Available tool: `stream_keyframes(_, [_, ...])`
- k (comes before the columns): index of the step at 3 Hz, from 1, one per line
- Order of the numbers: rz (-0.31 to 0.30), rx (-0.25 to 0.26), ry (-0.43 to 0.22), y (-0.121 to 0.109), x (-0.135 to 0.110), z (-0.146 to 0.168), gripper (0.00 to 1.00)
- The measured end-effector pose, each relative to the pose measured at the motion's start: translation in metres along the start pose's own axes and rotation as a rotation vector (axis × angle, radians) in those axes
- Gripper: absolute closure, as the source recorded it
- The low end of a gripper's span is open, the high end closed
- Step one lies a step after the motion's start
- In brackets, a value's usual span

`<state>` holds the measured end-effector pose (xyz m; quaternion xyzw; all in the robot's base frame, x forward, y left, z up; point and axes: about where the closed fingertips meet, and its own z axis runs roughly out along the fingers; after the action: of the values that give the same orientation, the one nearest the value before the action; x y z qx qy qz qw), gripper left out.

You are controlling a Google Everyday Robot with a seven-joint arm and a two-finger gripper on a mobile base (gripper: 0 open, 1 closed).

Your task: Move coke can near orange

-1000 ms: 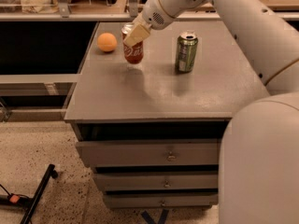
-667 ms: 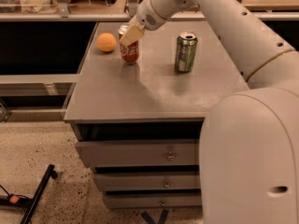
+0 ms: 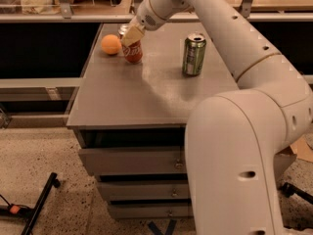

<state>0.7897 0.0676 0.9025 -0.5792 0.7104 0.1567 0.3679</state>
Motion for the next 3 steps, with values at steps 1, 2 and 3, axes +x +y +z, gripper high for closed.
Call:
stream_keyframes(1, [0.006,-0.022,0.002,-0.0016,-0.0015,0.0110,0.82])
stream_keyframes(2, [0.006,-0.022,0.002,-0.0020,-0.0028,0.0098,0.59])
stream_keyframes(3, [0.006,-0.027,0.003,-0.0009,-0.0028,0.0129,0.35])
